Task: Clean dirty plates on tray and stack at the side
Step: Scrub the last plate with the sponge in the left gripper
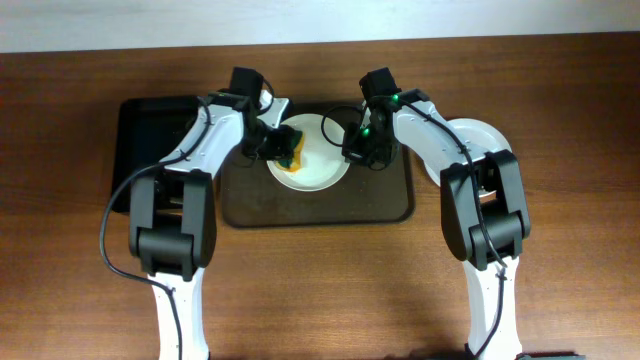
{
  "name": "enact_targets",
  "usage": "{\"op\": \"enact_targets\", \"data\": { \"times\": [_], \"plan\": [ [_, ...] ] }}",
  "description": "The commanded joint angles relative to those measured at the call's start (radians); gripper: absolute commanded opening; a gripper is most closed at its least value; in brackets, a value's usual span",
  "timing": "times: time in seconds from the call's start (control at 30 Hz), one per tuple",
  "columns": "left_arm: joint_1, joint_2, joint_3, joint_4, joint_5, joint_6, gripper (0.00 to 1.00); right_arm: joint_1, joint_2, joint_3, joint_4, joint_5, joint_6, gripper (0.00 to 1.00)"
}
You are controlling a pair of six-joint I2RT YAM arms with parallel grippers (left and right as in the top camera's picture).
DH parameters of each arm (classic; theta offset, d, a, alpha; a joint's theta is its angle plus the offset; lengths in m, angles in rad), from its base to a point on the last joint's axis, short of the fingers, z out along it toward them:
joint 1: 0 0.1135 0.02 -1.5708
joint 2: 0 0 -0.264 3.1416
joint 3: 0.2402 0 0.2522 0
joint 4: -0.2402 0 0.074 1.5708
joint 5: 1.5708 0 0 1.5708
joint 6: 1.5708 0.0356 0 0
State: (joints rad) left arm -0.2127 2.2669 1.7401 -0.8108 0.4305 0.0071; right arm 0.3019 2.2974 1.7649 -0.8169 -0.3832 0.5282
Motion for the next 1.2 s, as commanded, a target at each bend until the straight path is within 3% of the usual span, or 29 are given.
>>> {"op": "enact_targets", "data": {
  "times": [0.0, 0.13, 0.33, 0.87, 1.0, 1.17],
  "plan": [
    [-0.041, 0.013, 0.010, -0.026, 0.026, -0.084, 0.01, 0.006, 0.017, -0.008, 0.007, -0.008, 0.004, 0.04],
    [-0.028, 0.013, 0.010, -0.017, 0.011, -0.136, 0.01, 0.006, 0.017, -0.008, 0.007, -0.006, 0.003, 0.04],
    [-0.022, 0.013, 0.010, 0.067, -0.250, -0.175, 0.01, 0.006, 0.017, -0.008, 0.007, -0.005, 0.003, 0.04],
    [-0.017, 0.013, 0.010, 0.058, -0.256, -0.179, 0.01, 0.006, 0.017, -0.008, 0.011, 0.002, 0.001, 0.04],
    [-0.017, 0.012, 0.051, -0.008, -0.229, -0.179, 0.01, 0.006, 0.017, -0.008, 0.010, 0.002, 0.000, 0.04],
    [-0.009, 0.013, 0.061, 0.035, -0.294, -0.179, 0.01, 0.006, 0.017, -0.008, 0.010, 0.002, 0.001, 0.04]
  ]
}}
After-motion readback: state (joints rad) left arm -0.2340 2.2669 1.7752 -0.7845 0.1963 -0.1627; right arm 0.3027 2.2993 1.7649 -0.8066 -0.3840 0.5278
